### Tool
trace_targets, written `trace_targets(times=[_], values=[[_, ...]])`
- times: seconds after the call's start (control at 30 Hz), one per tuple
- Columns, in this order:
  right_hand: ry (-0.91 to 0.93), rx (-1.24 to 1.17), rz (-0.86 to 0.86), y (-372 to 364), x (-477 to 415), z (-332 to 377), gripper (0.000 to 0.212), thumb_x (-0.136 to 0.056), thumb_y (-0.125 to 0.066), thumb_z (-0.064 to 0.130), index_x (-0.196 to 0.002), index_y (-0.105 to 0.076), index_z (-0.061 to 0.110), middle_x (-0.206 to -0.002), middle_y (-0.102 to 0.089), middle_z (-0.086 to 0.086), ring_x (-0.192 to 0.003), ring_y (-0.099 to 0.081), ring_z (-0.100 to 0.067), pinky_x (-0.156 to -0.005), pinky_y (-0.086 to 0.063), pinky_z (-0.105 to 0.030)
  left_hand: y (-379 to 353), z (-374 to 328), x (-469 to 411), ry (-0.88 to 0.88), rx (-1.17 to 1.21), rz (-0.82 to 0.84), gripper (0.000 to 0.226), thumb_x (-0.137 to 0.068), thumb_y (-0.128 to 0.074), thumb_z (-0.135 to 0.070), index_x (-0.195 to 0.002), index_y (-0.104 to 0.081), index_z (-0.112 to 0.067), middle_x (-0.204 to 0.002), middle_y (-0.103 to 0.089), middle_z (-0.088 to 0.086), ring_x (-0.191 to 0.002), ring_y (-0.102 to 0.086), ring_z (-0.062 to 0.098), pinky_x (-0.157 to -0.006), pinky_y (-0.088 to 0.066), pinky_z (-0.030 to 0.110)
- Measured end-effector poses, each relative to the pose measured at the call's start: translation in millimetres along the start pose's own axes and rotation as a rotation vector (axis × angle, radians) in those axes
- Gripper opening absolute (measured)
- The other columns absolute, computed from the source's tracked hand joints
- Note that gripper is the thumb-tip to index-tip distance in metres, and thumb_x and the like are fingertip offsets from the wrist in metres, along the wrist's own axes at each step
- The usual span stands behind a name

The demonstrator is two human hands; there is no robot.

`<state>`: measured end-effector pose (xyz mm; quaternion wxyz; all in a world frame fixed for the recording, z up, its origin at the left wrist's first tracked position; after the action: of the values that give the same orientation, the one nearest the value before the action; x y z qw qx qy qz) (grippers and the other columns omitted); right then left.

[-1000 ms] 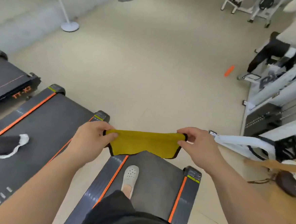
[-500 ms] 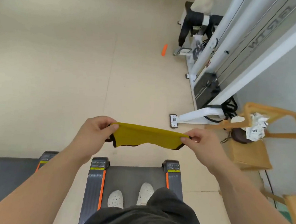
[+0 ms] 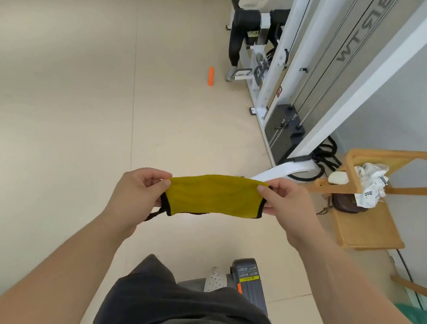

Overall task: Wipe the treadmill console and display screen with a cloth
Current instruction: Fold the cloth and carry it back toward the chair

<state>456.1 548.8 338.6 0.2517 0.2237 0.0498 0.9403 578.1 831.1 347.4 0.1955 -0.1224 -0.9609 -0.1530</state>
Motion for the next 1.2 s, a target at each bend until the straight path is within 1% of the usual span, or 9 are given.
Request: trace_targets(times=[0.13,0.27,0.4,0.5,0.77,0.9,1.03,1.1,1.2], values=[[-0.012,-0.013,-0.03,0.8,-55.2,-7.5,0.004,-0.096,-0.07,0.01,-0.094,-0.072,0.006,-0.101,-0.064,-0.031,-0.082,-0.071,-0.029,-0.063,-0.061,-0.028,-30.0,-8.3,-64.1,-0.021,-0.001,0.034,0.015,-0.097,-0.064,-0.011,-0.104,-0.074,-0.018,-0.099,-0.075,0.008,-0.09,-0.073,0.025,-0.077,-0.062,0.036],[-0.014,0.068,-0.148,-14.9,-121.0,-47.0,0.007,-0.094,-0.072,0.014,-0.087,-0.072,0.014,-0.076,-0.062,-0.006,-0.073,-0.068,-0.02,-0.063,-0.063,-0.029,-67.9,21.2,-154.3,-0.036,-0.038,0.121,0.019,-0.098,-0.061,-0.011,-0.107,-0.074,-0.021,-0.104,-0.073,0.009,-0.095,-0.072,0.027,-0.082,-0.061,0.039],[-0.021,0.086,-0.27,-41.0,-204.9,-104.7,0.009,-0.093,-0.074,0.022,-0.088,-0.073,0.015,-0.077,-0.063,-0.016,-0.071,-0.067,-0.029,-0.074,-0.062,-0.051,-115.5,72.1,-258.4,-0.096,-0.072,0.21,0.022,-0.097,-0.062,-0.008,-0.106,-0.074,-0.023,-0.09,-0.075,0.007,-0.088,-0.074,0.033,-0.08,-0.062,0.042],[-0.045,0.098,-0.392,-46.7,-246.9,-119.6,0.01,-0.093,-0.075,0.026,-0.087,-0.073,0.018,-0.079,-0.066,-0.014,-0.078,-0.069,-0.033,-0.077,-0.062,-0.055,-139.5,78.8,-313.4,-0.101,-0.027,0.217,0.023,-0.094,-0.065,-0.009,-0.108,-0.072,-0.026,-0.084,-0.074,0.004,-0.082,-0.072,0.03,-0.072,-0.06,0.037],[-0.043,-0.086,-0.523,-16.0,-265.9,-79.7,0.008,-0.092,-0.077,0.024,-0.09,-0.074,0.016,-0.087,-0.07,-0.02,-0.086,-0.071,-0.039,-0.075,-0.064,-0.053,-212.6,2.6,-322.3,-0.215,-0.077,0.373,0.022,-0.09,-0.07,-0.009,-0.105,-0.069,-0.026,-0.078,-0.074,0.008,-0.069,-0.068,0.021,-0.076,-0.061,0.044],[-0.048,-0.303,-0.527,11.7,-271.1,-82.9,0.009,-0.095,-0.072,0.019,-0.096,-0.073,0.011,-0.09,-0.076,-0.018,-0.085,-0.074,-0.033,-0.073,-0.065,-0.041,-285.1,-18.5,-305.0,-0.217,-0.051,0.457,0.021,-0.087,-0.074,-0.01,-0.102,-0.069,-0.024,-0.073,-0.074,0.003,-0.062,-0.064,0.018,-0.06,-0.056,0.031],[0.018,-0.406,-0.525,70.9,-273.3,-85.1,0.005,-0.097,-0.069,0.018,-0.097,-0.074,0.017,-0.095,-0.075,-0.015,-0.078,-0.068,-0.016,-0.071,-0.06,-0.032,-371.8,-43.5,-277.9,-0.228,-0.063,0.521,0.017,-0.086,-0.073,-0.006,-0.094,-0.07,-0.021,-0.076,-0.076,0.006,-0.074,-0.073,0.035,-0.074,-0.063,0.047],[0.056,-0.361,-0.547,107.7,-271.6,-86.9,0.01,-0.096,-0.069,0.015,-0.098,-0.076,0.022,-0.09,-0.075,-0.007,-0.08,-0.066,-0.012,-0.078,-0.059,-0.039,-417.6,-60.6,-263.1,-0.277,-0.064,0.552,0.017,-0.086,-0.073,-0.005,-0.091,-0.07,-0.022,-0.076,-0.076,0.008,-0.077,-0.074,0.035,-0.075,-0.063,0.05],[0.111,-0.318,-0.549,163.4,-259.0,-88.7,0.036,-0.095,-0.058,0.001,-0.101,-0.076,0.032,-0.091,-0.075,0.009,-0.086,-0.067,-0.006,-0.079,-0.056,-0.031,-482.0,-81.7,-236.4,-0.346,-0.058,0.626,0.014,-0.086,-0.076,-0.012,-0.092,-0.07,-0.024,-0.078,-0.077,0.004,-0.074,-0.075,0.021,-0.073,-0.061,0.04]])
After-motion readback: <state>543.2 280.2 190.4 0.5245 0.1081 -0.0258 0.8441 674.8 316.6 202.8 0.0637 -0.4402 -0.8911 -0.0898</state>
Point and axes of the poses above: each hand's wrist, its own x-axis away from the middle knuckle, its own y-axis out of the back of the hand, z = x × y, the point moved 3 cm from there along -x, towards the middle knuckle
